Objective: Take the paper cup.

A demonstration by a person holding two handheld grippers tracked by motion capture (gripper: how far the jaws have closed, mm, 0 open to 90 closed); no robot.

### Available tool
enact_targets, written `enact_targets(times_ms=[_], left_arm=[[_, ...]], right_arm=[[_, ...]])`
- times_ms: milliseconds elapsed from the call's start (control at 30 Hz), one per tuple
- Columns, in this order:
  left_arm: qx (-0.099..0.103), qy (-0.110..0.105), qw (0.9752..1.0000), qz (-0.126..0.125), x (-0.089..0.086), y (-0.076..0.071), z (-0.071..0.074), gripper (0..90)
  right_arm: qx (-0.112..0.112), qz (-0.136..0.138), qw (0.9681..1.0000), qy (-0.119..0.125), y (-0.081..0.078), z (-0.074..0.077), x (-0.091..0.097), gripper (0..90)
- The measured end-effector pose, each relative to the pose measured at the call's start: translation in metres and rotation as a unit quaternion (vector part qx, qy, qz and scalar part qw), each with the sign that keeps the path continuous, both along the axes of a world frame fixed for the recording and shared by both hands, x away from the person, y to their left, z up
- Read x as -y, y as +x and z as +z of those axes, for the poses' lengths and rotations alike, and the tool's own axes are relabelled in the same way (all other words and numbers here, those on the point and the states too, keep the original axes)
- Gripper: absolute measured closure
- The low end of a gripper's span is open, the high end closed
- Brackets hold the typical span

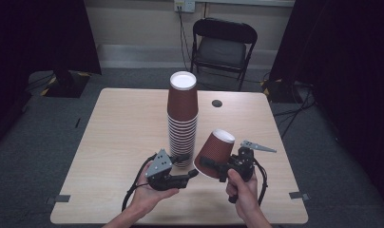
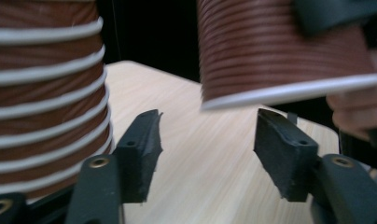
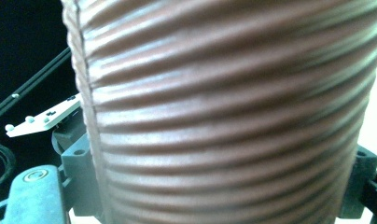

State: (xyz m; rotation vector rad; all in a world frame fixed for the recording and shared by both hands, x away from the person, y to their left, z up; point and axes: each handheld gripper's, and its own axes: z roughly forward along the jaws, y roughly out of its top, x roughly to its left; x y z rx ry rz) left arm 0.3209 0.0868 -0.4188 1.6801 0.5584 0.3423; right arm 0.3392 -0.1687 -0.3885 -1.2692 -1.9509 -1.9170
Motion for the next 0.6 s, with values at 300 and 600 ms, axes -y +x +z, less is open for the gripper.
enact_targets(times_ms=[300, 600], left_arm=[[0.076, -0.01, 0.9969, 0.014, -0.001, -0.002, 0.004, 57.9], [0.12, -0.013, 0.9922, 0.031, 0.007, -0.002, 0.004, 57.6]], right_arm=[[-0.048, 0.029, 0.9965, 0.063, 0.0, -0.003, -0.008, 14.2], [-0.077, 0.041, 0.9933, 0.076, -0.001, -0.004, -0.023, 14.2]])
